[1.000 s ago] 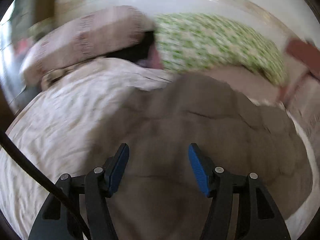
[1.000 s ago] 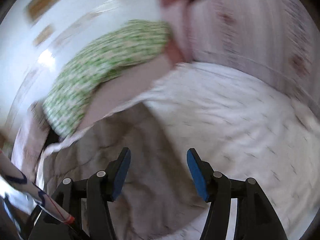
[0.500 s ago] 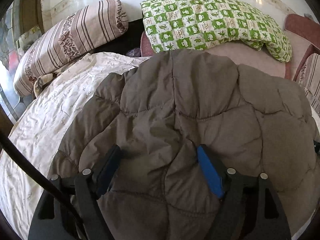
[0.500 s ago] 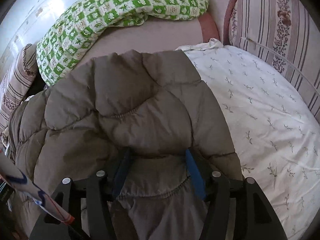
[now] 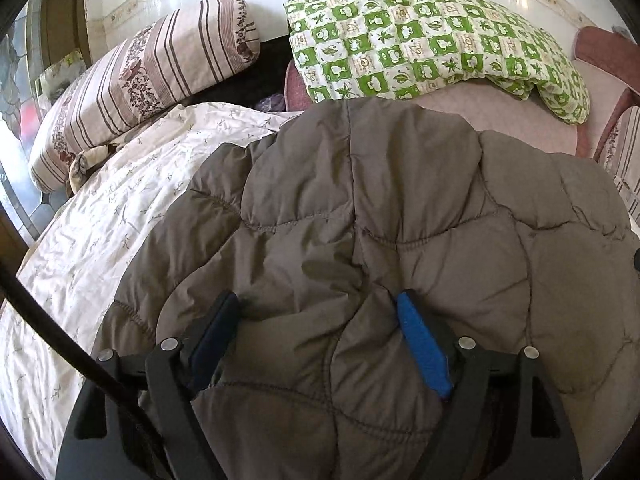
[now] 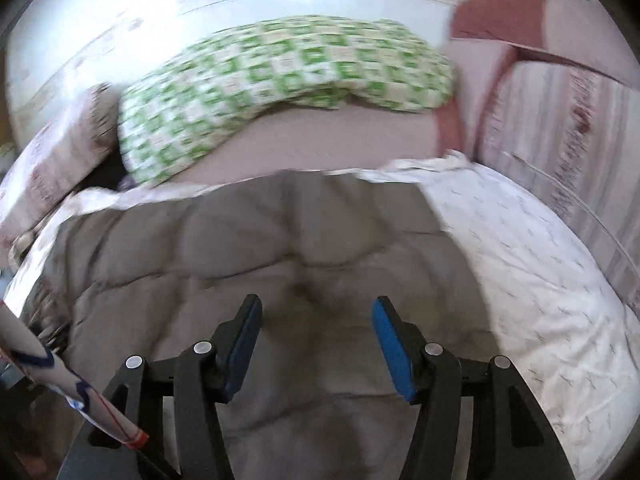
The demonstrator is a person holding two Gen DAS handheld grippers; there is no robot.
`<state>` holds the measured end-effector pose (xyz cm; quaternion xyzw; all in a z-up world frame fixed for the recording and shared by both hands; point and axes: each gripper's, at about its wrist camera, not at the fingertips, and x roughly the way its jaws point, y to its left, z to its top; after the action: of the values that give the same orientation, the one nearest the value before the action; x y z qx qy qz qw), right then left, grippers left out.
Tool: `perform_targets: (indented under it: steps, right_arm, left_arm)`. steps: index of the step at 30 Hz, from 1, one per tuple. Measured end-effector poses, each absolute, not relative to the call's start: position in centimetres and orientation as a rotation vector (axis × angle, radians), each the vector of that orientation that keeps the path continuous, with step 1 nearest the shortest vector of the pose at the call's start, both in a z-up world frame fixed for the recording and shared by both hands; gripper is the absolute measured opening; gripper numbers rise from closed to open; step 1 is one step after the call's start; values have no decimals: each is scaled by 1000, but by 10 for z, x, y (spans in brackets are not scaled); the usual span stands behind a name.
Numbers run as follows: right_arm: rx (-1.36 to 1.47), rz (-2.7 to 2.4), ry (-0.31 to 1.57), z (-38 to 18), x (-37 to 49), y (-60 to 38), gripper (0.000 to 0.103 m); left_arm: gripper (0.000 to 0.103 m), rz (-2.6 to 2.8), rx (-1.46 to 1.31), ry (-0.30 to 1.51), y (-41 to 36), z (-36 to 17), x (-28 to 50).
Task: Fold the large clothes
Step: 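Lower the jacket bundle onto the bed with both tools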
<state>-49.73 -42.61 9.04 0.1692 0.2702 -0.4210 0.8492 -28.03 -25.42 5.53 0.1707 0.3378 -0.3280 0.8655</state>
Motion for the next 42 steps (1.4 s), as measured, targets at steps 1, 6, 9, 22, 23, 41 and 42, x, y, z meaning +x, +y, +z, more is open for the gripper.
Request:
perform_targets:
  steps: [1,6,9,22,23,41,42]
  right_arm:
    - [335,-886,573,90,-493,-421,63]
    - [333,-835,649,70,-474,-417,63]
    - [340,-831,694,60,-468,-423,68]
    - [308,-852,691,52,-468,-425,74]
    - [310,-854,682,55,-470,-423,74]
    - [270,-741,655,81,-487,-350,74]
    - [279,-746,655,81,-490,-349,74]
  left_arm:
    - [81,-687,357,708,-254,55,-280]
    - [81,-686,358,708,-254,55,-280]
    - [81,-685,359,706,-254,55,-281]
    - [83,-676,358,699,-253,55,-281]
    - [83,-676,358,700,-254,54,-281]
    - [83,-717,347,663,-216,78,-324]
    - [83,-724,345,664,-212,80,-328]
